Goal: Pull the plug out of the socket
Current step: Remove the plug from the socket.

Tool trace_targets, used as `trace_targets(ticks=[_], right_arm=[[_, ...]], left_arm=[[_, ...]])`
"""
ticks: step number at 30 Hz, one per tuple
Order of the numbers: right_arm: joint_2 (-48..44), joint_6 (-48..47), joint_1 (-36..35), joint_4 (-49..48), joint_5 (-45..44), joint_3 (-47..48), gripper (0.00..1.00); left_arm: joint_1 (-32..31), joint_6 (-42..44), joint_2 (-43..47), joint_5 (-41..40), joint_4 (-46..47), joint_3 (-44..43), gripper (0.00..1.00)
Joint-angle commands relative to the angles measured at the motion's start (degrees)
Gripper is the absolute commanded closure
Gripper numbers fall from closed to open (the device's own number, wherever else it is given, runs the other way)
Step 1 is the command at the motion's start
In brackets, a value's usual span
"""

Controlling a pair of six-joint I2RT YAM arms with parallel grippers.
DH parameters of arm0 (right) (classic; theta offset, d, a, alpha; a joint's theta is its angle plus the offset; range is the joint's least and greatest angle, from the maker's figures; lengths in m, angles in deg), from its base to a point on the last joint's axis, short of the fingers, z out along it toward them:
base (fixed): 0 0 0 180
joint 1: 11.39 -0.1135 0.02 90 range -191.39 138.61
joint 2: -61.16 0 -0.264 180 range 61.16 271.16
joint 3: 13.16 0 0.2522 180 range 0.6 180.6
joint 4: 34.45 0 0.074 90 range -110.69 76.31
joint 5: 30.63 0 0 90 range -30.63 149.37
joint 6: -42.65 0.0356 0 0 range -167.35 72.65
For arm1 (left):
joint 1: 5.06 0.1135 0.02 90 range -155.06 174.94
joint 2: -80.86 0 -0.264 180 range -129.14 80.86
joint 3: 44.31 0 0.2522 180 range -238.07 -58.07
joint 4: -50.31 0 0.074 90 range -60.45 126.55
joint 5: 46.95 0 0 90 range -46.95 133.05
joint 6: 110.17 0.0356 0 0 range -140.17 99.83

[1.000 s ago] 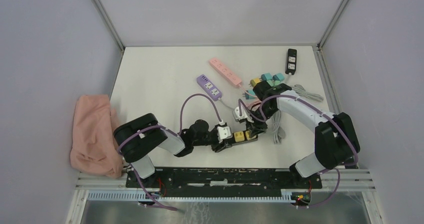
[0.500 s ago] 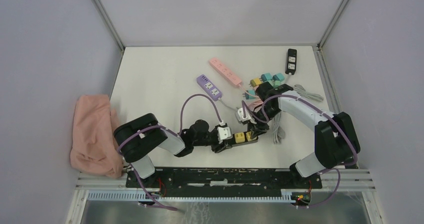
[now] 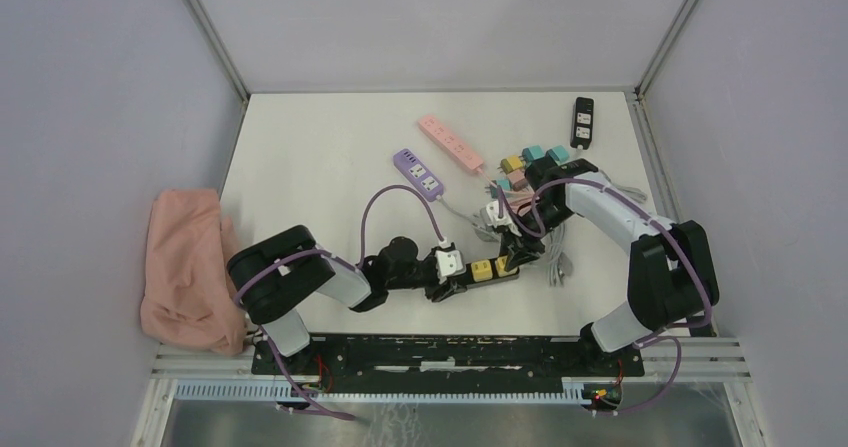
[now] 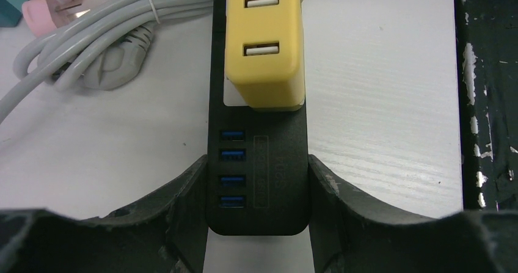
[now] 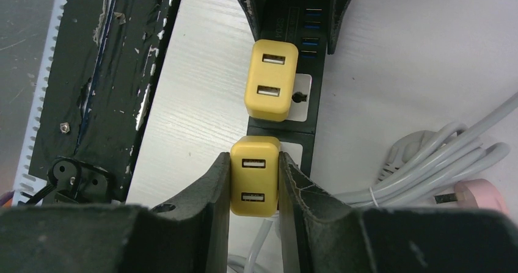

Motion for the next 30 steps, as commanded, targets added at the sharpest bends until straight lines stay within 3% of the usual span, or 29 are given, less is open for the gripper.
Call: trace_targets(ticks=[1,6,9,12,17,23,25,30], right_arm=[[-2.6,2.9,-1.7,-0.4,2.0,-1.2,1.00],[-3.0,18.4,-1.6,-8.6,3.7,2.4,1.00],[-3.2,27.5,-1.6,-16.6,-3.2,0.3,1.00],[-2.6,22.8,-0.8,-12.8,-7.2,0.8,1.00],[-1.9,-5.4,-1.3,7.9,4.4,0.8,1.00],[0.3,7.1,-2.5,5.4,4.3,7.5,1.00],[0.4,5.7,-1.2,7.7,3.4,8.9,1.00],[-3.9,10.4,0.8,-1.0,-4.3,3.0,1.00]], left_arm=[[0.3,1.5,-0.7,-0.3,-1.7,-0.3,0.97],[0.2,1.3,-0.1,-0.5,-0.4,0.7,0.97],[0.2,1.5,-0.6,-0.1,-1.7,-0.3,0.97],[0.3,1.4,-0.5,-0.1,-1.7,-0.2,0.97],[0.4,1.4,-0.6,0.1,-1.4,-0.1,0.97],[0.5,1.4,-0.4,0.2,-1.5,0.1,0.97],[0.5,1.3,-0.1,0.1,-0.9,0.5,0.97],[0.5,1.4,-0.4,0.4,-1.4,0.1,0.97]])
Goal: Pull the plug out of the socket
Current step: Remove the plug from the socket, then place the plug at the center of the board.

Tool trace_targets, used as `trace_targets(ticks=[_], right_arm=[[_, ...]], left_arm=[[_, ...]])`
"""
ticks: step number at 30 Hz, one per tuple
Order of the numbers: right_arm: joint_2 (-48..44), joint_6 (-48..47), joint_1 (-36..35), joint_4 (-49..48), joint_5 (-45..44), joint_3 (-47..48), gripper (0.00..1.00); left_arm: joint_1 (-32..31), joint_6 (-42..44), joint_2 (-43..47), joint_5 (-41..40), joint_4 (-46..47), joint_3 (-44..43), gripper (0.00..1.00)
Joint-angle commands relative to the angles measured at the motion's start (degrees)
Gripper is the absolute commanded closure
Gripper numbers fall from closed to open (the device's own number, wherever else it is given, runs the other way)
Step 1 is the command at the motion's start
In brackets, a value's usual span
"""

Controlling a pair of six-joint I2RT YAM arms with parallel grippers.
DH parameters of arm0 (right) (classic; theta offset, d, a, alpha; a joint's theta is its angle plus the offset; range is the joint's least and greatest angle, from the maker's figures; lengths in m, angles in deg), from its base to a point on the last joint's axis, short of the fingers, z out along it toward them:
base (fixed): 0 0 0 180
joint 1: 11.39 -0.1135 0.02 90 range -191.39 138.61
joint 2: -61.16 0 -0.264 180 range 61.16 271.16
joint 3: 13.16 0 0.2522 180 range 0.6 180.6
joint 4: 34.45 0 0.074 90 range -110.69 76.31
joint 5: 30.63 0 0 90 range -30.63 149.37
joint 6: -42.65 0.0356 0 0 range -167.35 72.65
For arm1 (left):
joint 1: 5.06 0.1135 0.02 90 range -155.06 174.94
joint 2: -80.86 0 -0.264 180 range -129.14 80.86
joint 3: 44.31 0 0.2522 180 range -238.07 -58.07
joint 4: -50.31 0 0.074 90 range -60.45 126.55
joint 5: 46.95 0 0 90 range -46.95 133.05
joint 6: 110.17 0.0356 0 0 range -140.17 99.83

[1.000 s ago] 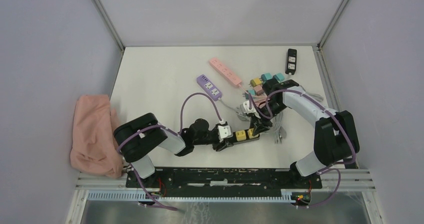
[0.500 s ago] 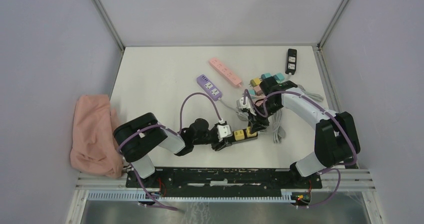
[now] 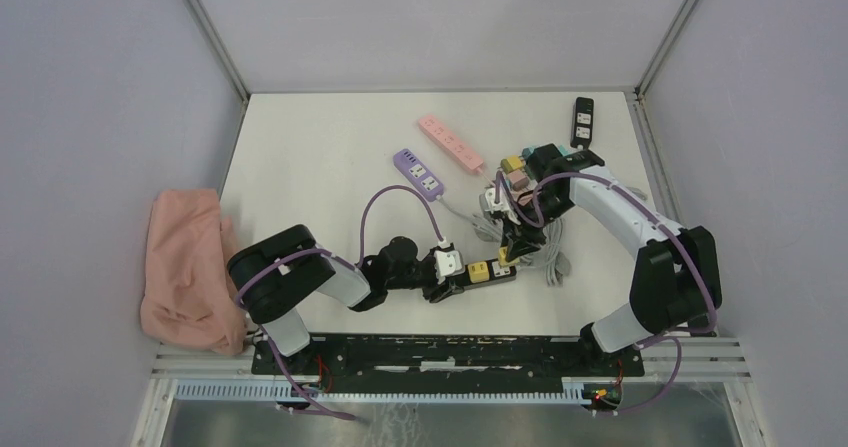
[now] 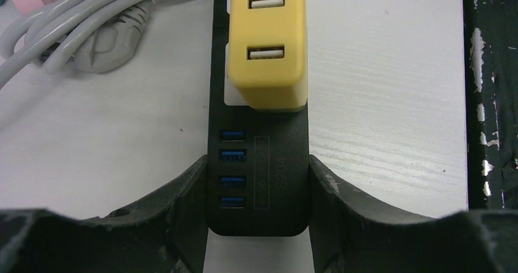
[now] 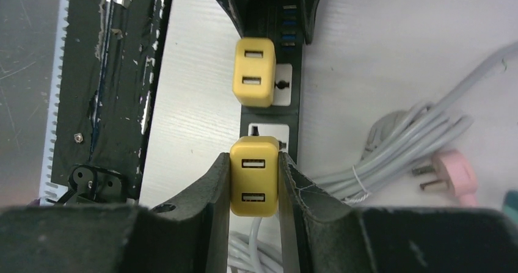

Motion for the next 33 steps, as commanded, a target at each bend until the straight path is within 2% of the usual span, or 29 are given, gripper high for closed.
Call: trace_targets(ticks=[1,4,8,10,12,14,16,19,21,24,29,33], right_arm=[[-4.0,4.0,1.2,-4.0,-3.6,-3.6,1.00],[-3.0,7.5,1.2,-4.7,0.6,-2.3,1.00],[-2.5,30.8,4.3,-20.5,3.8,-1.2,1.00],[-3.2,45.3,7.1,-32.3,4.5,-3.5,1.00],[-3.8,57.7,9.6,-44.6,1.7,-6.3,0.96],[-4.5,69.9,10.8,-56.8,-5.8,-9.3,0.83],[-4.2,77.4,11.1,-65.3,-12.8,-10.9,0.76],[-1.1,84.7,11.3,-72.6,-22.3,-10.0,0.75],[2.3,90.9,12.2,-72.9,-29.6,-7.6,0.76],[7.1,94.3,13.9,-73.2,-30.6,-4.7,0.75],[12.4,96.4,14.6,-73.0,-25.7,-2.2,0.57],[11.8,95.3,15.8,-73.5,-23.6,-2.1,0.37]], left_arm=[[0.3,1.4,-0.3,-0.4,0.2,-0.2,0.97],[0.3,1.5,-0.4,-0.3,-0.2,-0.6,0.97],[0.4,1.2,0.5,-0.6,0.2,0.1,0.97],[0.3,1.1,1.1,-0.6,0.6,0.5,0.97],[0.4,0.9,1.5,-0.5,0.4,0.6,0.97],[0.3,0.9,1.6,-0.3,-0.2,0.5,0.97],[0.3,0.9,1.6,-0.2,-0.4,0.3,0.97],[0.3,0.8,1.7,-0.3,-0.1,0.6,0.97],[0.3,0.6,1.9,-0.6,0.7,1.2,0.97],[0.4,0.5,2.1,-0.8,1.7,1.9,0.97],[0.4,0.5,1.4,-0.7,1.5,1.3,0.97],[0.4,0.5,1.5,-0.8,1.6,1.4,0.97]])
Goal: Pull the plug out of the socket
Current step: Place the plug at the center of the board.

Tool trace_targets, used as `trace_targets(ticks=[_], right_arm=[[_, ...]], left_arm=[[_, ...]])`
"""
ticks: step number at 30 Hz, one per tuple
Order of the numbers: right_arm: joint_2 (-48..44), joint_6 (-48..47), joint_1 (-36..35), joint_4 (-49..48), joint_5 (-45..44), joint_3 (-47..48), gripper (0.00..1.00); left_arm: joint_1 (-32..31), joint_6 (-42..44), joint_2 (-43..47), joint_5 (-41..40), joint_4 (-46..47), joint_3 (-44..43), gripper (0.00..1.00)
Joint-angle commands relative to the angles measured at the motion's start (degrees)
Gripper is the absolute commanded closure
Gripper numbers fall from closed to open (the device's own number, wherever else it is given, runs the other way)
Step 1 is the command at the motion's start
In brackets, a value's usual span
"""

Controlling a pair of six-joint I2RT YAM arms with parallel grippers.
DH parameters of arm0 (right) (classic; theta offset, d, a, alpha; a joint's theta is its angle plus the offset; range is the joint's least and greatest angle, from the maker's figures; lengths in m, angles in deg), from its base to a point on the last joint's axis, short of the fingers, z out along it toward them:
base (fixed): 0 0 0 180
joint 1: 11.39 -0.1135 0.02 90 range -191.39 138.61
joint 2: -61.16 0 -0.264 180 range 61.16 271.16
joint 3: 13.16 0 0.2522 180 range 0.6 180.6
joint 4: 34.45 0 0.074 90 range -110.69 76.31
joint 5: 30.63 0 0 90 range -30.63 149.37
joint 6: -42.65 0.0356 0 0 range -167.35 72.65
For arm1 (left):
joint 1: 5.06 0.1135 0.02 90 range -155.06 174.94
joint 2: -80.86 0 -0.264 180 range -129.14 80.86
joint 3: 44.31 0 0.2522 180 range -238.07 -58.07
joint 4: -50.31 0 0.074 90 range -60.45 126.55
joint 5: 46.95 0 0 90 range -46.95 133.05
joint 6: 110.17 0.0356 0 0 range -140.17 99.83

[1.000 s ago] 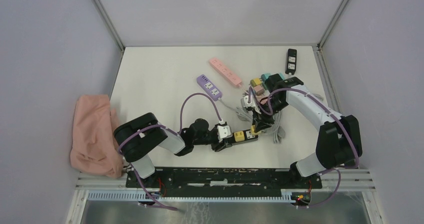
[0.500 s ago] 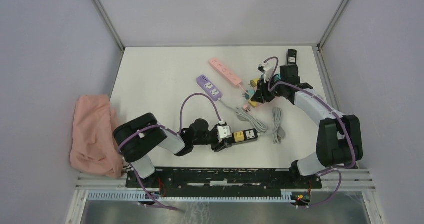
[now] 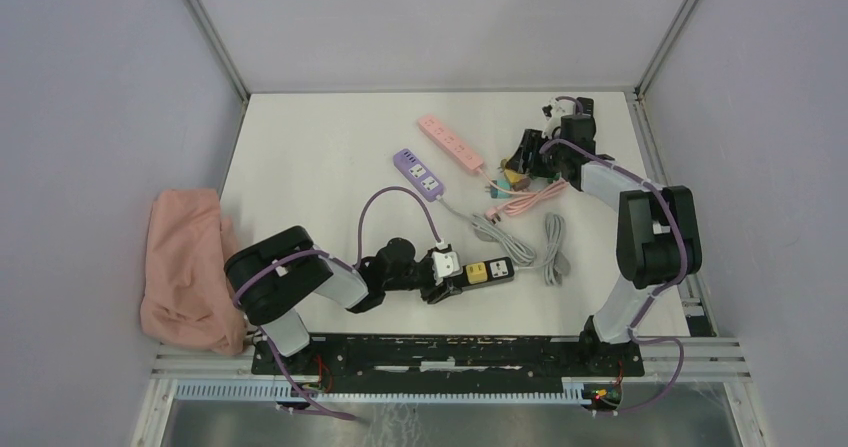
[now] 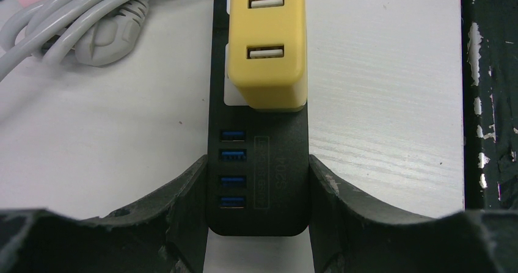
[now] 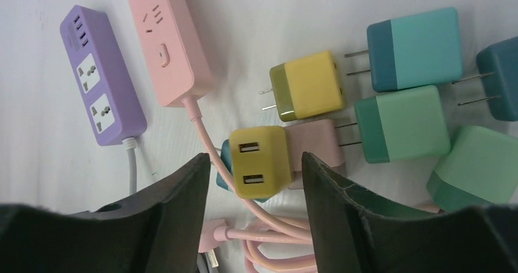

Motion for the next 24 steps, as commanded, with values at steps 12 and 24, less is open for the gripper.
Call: trace_targets(ticks=[12,24], right_arm=[[-16.4,-35.8,5.7,16.4,33.9,0.7,0.37],[-17.2,-102.0,-2.2,67.2,49.1,4.2,0.25]], left_arm=[[0.2,0.7,0.2,0.0,0.5,-0.4,0.97],[0.2,0.9,-0.1,0.3,-0.5,-1.1,0.97]])
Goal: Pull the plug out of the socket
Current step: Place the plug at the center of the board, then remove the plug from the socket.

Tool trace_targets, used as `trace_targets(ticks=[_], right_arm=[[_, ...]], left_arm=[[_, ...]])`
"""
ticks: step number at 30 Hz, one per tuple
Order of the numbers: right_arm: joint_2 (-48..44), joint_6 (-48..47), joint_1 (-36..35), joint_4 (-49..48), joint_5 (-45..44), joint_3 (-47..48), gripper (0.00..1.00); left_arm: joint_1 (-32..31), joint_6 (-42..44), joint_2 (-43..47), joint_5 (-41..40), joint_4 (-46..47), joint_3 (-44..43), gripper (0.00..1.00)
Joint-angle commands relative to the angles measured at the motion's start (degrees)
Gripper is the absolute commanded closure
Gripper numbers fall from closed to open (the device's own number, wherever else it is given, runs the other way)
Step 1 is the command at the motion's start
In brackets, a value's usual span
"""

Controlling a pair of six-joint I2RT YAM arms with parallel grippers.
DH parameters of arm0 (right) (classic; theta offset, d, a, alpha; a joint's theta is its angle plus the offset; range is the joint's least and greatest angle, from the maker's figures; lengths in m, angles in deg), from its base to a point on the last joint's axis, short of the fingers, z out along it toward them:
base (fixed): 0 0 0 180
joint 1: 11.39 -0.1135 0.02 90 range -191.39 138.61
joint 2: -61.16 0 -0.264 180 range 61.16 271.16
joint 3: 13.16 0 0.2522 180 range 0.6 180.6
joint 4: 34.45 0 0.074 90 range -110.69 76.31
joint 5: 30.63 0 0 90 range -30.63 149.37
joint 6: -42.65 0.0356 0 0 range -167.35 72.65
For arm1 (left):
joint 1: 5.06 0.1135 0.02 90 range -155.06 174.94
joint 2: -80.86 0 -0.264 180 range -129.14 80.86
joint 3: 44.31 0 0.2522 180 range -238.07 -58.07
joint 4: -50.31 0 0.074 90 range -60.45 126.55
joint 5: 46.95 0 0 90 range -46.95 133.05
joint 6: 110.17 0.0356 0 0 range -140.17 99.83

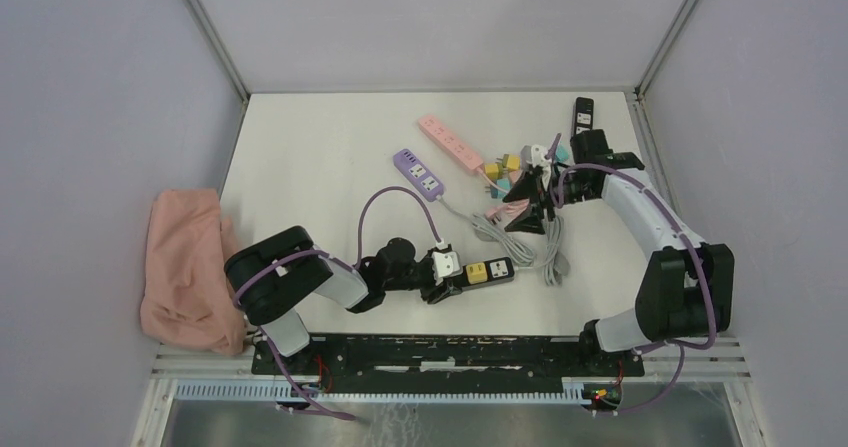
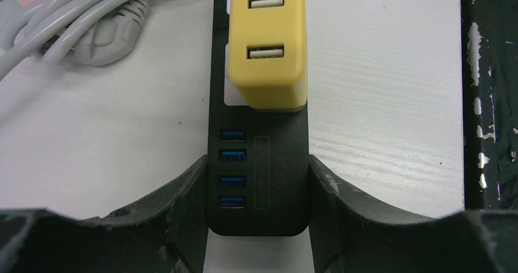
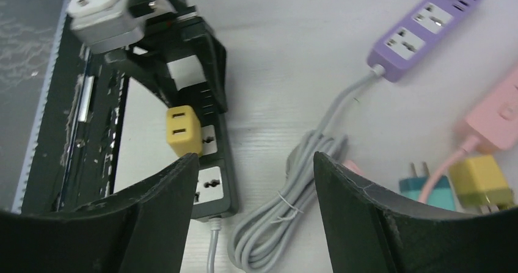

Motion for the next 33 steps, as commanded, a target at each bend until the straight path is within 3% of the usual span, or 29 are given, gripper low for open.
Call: trace_targets(ticks=[1,6,10,17,23,33], right_arm=[[1.4,-28.7,-4.1,21.8,2.4,3.5,0.25],[0.5,-34.5,-9.0,21.9,-2.2,-0.3,0.17],[-0.8,-26.9,-14.1,13.0,-6.8,-3.5,0.18],[0.9,-21.5,-21.2,6.6,-12.2,-5.6,0.22],[2.1,-15.1,-26.6,-0.6,-18.0,-7.3,0.30],[3.2,-14.8,-29.7,-1.7,-22.3,-7.6,0.46]], left_arm=[[0.2,0.9,-0.1,0.3,-0.5,-1.1,0.97],[0.2,0.9,-0.2,0.3,-0.4,-1.1,0.97],[0.2,1.0,-0.3,0.3,-0.4,-1.1,0.97],[0.2,0.9,-0.1,0.1,-0.2,-0.9,0.97],[0.2,0.7,0.0,-0.1,0.2,-0.7,0.97],[0.2,0.7,-0.1,-0.3,0.6,-0.5,0.97]])
